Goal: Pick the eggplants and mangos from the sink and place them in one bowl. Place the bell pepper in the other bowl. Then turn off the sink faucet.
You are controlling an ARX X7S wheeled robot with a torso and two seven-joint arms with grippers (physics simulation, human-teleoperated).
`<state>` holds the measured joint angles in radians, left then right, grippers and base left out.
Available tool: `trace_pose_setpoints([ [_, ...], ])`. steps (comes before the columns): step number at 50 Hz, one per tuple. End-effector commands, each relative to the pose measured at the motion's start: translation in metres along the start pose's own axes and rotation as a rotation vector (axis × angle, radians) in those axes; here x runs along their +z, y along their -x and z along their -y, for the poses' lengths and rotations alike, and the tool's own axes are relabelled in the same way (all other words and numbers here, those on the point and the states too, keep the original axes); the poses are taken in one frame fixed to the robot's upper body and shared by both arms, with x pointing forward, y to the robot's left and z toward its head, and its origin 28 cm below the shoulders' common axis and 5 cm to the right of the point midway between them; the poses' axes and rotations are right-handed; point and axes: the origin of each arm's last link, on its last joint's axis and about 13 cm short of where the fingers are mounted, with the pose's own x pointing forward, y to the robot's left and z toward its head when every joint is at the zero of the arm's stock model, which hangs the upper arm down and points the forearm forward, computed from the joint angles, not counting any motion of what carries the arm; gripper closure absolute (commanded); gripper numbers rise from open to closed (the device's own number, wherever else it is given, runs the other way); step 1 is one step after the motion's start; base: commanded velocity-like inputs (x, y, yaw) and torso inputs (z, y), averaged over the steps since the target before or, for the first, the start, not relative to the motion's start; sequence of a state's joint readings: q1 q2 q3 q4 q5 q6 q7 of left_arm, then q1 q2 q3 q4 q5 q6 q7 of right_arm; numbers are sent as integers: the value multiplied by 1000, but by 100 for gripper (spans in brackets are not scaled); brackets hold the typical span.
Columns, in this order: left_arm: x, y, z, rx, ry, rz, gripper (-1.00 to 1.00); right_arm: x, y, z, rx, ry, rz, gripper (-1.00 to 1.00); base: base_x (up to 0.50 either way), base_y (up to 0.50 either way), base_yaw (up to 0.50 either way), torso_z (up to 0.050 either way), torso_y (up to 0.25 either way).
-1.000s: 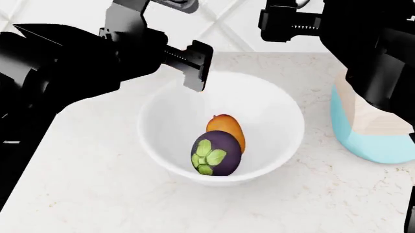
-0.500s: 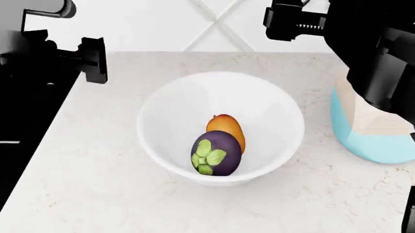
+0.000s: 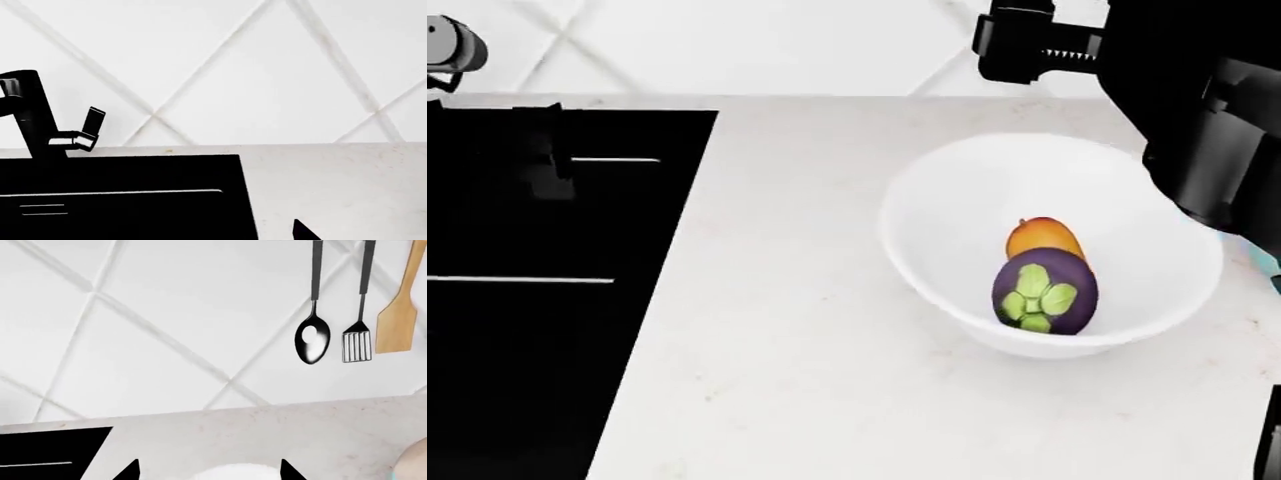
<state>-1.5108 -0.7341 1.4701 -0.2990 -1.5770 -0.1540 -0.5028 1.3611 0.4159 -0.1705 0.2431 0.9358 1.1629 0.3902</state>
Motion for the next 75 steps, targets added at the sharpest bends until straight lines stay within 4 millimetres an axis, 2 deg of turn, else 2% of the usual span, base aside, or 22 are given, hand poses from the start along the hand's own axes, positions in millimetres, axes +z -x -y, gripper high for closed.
trace_pose_setpoints([
  [1,1,3,-1,-11,25,23,-100,0,0,-1,-5,-15,-1,-100,-335,500,0,0,0],
  [7,-4,3,0,-15,26,13,-100,1,1,-1,-6,46,-41,-100,-357,500,0,0,0],
  [8,-5,4,0,-17,26,10,-100,-8,2,1,11,39,-43,-100,-355,500,0,0,0],
  [9,-6,4,0,-19,26,9,-100,-22,16,28,-6,11,117,-100,-367,500,0,0,0],
  [10,-7,4,1,-21,26,7,-100,-51,23,21,35,47,152,-100,-359,496,0,0,0],
  [12,-7,6,1,-24,27,8,-100,-124,31,22,44,36,-24,-100,-361,500,0,0,0],
  [16,-12,10,4,-37,25,5,-100,-129,35,13,69,57,-15,-100,-360,500,0,0,0],
  [21,-13,13,4,-46,31,9,-100,-119,31,8,74,113,45,-100,-253,435,0,0,0],
  [33,-19,10,3,-43,39,-4,-100,-106,19,12,63,146,97,-100,-3,41,0,0,0],
  [47,-32,13,1,-30,61,-19,-100,-116,14,12,75,131,67,-100,122,361,0,0,0],
  [61,-37,16,-1,-31,65,-26,-100,-114,17,12,63,121,75,-100,21,487,0,0,0],
  [75,-38,16,1,-34,57,-32,-100,-120,13,17,52,102,76,-100,57,486,0,0,0],
])
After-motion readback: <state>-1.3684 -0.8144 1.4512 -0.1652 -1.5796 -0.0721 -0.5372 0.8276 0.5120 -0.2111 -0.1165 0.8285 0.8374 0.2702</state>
